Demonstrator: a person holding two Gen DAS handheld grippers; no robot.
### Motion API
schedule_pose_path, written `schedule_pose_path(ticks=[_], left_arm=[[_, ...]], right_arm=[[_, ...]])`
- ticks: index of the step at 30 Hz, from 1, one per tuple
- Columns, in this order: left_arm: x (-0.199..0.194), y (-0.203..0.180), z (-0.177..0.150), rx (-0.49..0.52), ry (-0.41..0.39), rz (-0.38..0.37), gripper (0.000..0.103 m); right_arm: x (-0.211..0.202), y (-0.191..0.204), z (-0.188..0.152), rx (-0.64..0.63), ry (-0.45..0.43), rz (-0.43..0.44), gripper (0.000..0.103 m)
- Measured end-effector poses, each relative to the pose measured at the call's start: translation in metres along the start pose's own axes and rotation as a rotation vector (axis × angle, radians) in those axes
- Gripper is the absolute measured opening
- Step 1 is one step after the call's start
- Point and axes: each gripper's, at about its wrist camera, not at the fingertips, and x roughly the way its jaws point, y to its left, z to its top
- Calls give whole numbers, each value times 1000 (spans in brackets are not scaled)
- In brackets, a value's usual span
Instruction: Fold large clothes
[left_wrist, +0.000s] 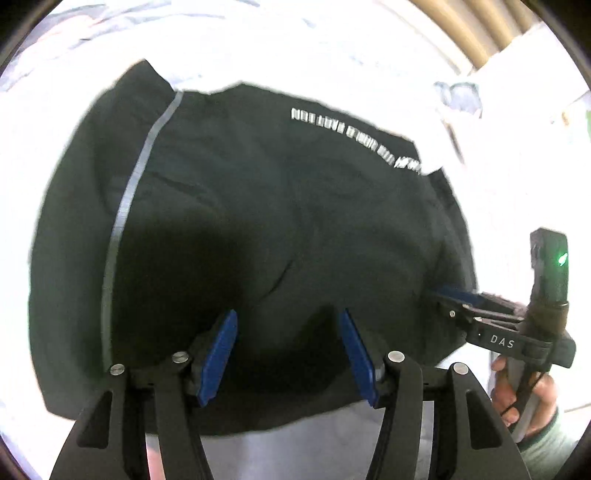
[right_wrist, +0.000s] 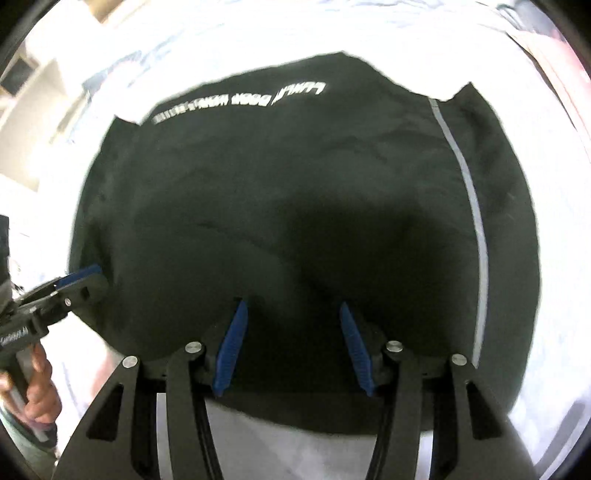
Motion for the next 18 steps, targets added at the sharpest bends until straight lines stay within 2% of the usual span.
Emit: schedule_pose_path(ticks=[2,5,8,11,18], left_arm=[[-16,8,1,-37,-23,-18,60],[-32,25,-6,-87,-41,-10,60],[-41,35,-8,-112,-61,-1,60],[-48,37,-8,-116,-94,37,60],[-71,60,4,-167,-152,71,60]], right_arm=[[-14,-9,-12,27,-17,17,60],[-28,-24,-31,61,-33,0,61],[-36,-33,-29,73,-54,-24,61],[-60,-51,-25,80,-98,-60,61],[-80,-94,-4,170,-148,-104,61]])
